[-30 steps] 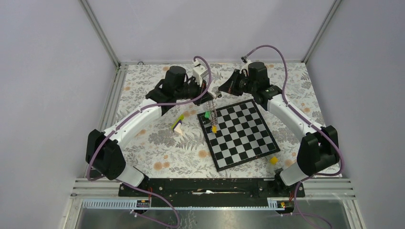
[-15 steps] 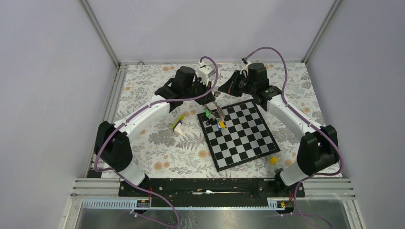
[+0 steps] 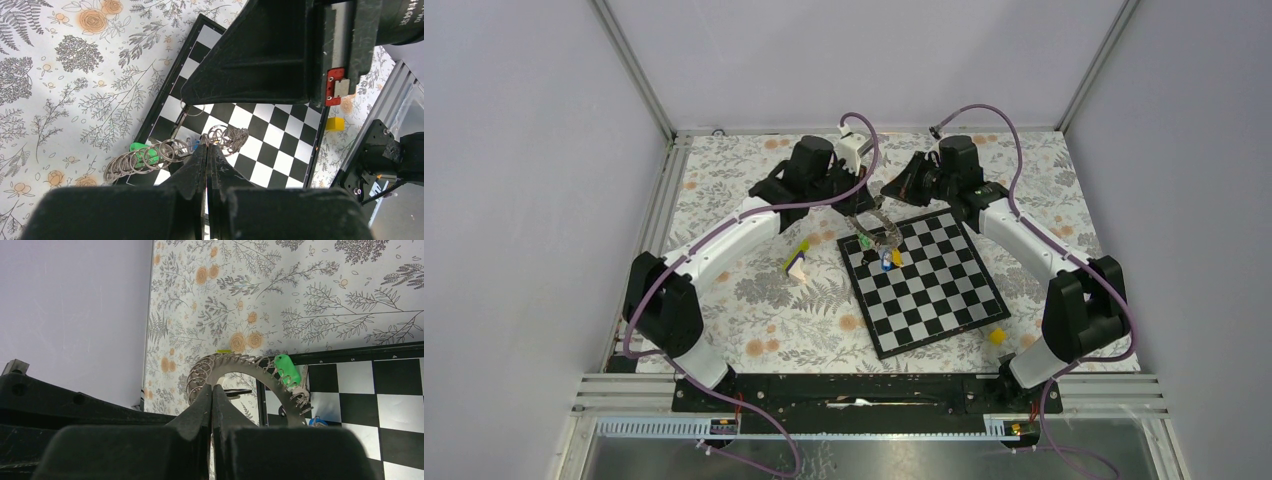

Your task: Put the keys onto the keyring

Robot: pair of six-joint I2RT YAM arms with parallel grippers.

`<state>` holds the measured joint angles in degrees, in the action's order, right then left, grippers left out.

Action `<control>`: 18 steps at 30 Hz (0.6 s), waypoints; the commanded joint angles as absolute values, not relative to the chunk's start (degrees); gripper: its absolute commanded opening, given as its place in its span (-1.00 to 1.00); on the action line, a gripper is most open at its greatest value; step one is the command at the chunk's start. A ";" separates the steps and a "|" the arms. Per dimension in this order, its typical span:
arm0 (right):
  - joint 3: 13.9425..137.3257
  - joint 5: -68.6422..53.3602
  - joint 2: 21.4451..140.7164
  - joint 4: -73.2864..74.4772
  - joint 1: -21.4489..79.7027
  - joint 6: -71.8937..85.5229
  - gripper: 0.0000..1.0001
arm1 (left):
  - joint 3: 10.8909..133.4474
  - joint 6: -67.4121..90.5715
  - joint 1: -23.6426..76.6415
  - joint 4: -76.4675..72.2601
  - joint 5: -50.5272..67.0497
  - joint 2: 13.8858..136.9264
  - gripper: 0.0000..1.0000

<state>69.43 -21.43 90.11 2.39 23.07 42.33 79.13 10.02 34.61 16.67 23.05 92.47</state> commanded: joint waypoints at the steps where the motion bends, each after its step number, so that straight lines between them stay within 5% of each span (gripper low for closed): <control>1: 69.29 -20.54 89.66 0.54 22.85 41.56 -1.00 | 82.35 11.41 34.80 13.09 23.17 92.42 -1.00; 18: 65.21 -44.52 82.39 -2.22 22.85 3.70 -1.00 | 81.86 -14.41 34.10 24.56 31.33 83.92 -1.00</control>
<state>66.00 -35.86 86.24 -0.14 23.07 14.17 79.13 -5.61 34.44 23.31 25.39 88.20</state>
